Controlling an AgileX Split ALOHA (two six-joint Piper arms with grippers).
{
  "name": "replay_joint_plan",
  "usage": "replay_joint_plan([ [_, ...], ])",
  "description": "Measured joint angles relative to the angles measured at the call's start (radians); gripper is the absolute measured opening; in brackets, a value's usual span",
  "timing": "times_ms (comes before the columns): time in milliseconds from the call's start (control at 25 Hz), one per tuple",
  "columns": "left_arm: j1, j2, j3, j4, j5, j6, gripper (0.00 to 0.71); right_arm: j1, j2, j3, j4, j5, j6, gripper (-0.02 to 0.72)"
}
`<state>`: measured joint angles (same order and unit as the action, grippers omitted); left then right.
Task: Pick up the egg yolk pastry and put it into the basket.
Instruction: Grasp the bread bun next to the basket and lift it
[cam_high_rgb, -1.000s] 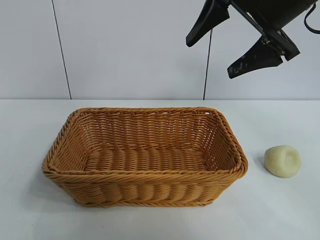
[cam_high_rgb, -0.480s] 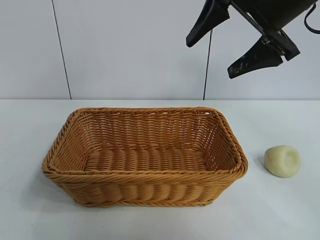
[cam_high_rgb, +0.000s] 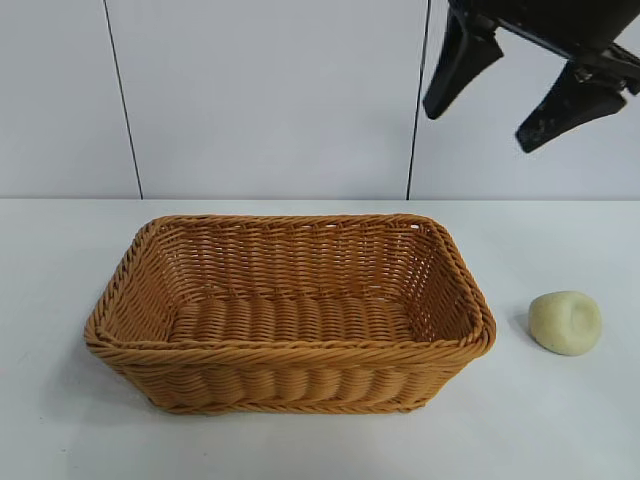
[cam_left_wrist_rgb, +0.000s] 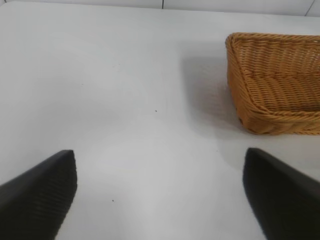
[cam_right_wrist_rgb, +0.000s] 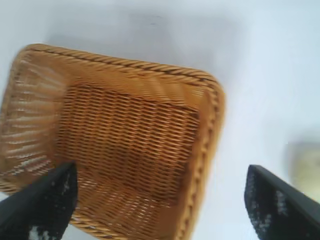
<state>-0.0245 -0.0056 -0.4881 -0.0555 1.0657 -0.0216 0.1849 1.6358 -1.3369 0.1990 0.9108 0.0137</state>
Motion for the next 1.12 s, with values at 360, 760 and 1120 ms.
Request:
replay_joint_plan([
  [360,0.0,0.0,0.0,-0.002,0.0,0.0,0.694,-0.137,0.026,-0.009,-0.107,0.085,0.024,0.624],
  [760,0.0,0.0,0.0,-0.002,0.0,0.0,0.694,-0.144,0.269,-0.009,-0.116,0.057,0.004,0.624],
  [1120,0.0,0.0,0.0,-0.002,0.0,0.0,0.694,-0.144,0.452,-0.01,-0.129,-0.009,0.025,0.624],
])
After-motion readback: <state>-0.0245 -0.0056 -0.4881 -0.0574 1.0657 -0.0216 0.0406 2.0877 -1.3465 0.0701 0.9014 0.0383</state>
